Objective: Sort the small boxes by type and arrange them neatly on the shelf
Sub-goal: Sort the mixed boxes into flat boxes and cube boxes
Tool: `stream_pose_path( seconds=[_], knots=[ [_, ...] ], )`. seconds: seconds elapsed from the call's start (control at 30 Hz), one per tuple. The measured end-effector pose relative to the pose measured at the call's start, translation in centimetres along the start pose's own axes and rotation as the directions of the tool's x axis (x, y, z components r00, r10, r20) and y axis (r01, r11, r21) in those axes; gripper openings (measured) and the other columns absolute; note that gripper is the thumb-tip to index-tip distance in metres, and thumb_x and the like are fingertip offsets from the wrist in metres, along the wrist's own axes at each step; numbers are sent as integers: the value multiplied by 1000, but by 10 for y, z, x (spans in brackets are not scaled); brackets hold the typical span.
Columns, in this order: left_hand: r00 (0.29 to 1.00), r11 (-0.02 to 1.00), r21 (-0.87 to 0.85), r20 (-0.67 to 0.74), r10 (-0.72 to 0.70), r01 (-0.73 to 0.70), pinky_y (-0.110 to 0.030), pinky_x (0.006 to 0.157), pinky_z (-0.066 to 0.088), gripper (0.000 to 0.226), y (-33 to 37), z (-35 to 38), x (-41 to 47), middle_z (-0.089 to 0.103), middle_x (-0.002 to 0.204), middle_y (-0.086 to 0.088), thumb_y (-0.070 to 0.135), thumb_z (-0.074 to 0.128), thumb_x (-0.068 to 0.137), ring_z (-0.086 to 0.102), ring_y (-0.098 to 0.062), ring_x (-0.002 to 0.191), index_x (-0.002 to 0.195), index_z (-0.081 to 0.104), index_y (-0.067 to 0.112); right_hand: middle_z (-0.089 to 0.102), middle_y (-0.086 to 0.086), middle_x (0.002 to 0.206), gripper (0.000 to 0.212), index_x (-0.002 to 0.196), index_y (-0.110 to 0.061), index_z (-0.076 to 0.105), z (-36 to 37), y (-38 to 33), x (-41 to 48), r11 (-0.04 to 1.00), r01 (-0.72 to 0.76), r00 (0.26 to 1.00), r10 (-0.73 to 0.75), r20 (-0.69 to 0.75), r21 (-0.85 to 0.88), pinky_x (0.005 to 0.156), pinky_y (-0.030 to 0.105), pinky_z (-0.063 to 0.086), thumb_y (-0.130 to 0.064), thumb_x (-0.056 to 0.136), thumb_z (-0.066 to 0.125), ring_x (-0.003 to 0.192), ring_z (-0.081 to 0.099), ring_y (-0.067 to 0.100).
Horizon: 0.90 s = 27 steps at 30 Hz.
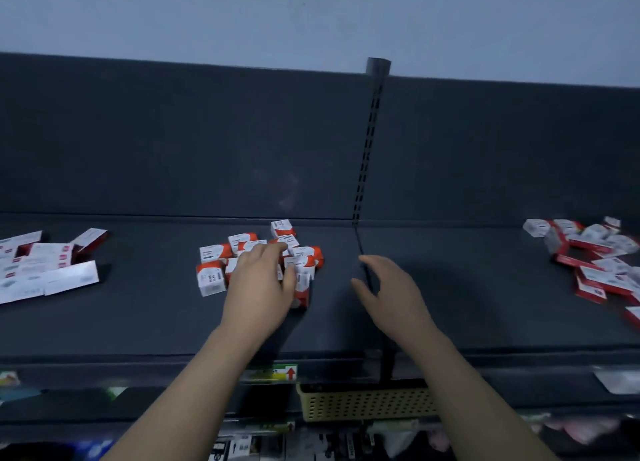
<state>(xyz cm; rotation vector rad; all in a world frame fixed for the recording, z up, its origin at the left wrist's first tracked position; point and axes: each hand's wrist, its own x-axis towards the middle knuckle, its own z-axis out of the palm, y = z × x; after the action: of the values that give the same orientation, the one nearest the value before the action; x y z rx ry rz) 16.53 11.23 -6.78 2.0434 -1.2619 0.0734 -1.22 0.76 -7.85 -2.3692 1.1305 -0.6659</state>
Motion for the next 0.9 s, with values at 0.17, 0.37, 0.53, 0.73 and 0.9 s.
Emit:
stream_pose_path(
  seconds=[0.17, 0.37, 0.53, 0.73, 0.9],
  knots=[
    [985, 987, 23, 63, 158, -160, -39, 94, 41, 38, 56, 29, 10, 64, 115, -12, 24, 59, 89, 53, -32, 108, 124, 59, 9, 45, -1, 145, 49, 141, -14, 44, -55, 41, -20, 995, -69, 992, 61, -112, -71, 112, 26, 30, -32, 96, 52, 133, 40, 12],
    [948, 960, -44, 153, 279, -276, -33, 100, 38, 43, 134, 80, 14, 59, 128, -3, 30, 52, 94, 48, -25, 116, 134, 52, 14, 48, 1, 143, 47, 139, -13, 46, -118, 108, -37, 970, -209, 960, 180, -215, -121, 106, 22, 30, -27, 95, 55, 132, 43, 15],
    [924, 948, -128, 222, 313, -290, -28, 103, 36, 46, 202, 132, 19, 54, 133, 4, 33, 47, 97, 43, -18, 122, 139, 44, 17, 48, 1, 143, 47, 140, -14, 46, -170, 173, -48, 942, -305, 934, 268, -236, -137, 105, 25, 32, -26, 95, 54, 131, 43, 16],
    [894, 945, -184, 318, 317, -270, -31, 103, 39, 43, 268, 202, 30, 55, 132, 1, 29, 48, 96, 46, -20, 122, 138, 47, 18, 58, 7, 132, 38, 131, -10, 54, -220, 252, -48, 904, -396, 902, 349, -256, -161, 96, 28, 39, -19, 95, 55, 119, 53, 22],
    [850, 943, -161, 409, 333, -292, -32, 100, 40, 43, 308, 254, 42, 54, 133, -2, 29, 49, 96, 48, -21, 121, 137, 46, 18, 44, 7, 147, 43, 137, -10, 49, -241, 304, -41, 882, -432, 897, 397, -196, -187, 102, 28, 37, -16, 95, 55, 134, 42, 22]
  ],
)
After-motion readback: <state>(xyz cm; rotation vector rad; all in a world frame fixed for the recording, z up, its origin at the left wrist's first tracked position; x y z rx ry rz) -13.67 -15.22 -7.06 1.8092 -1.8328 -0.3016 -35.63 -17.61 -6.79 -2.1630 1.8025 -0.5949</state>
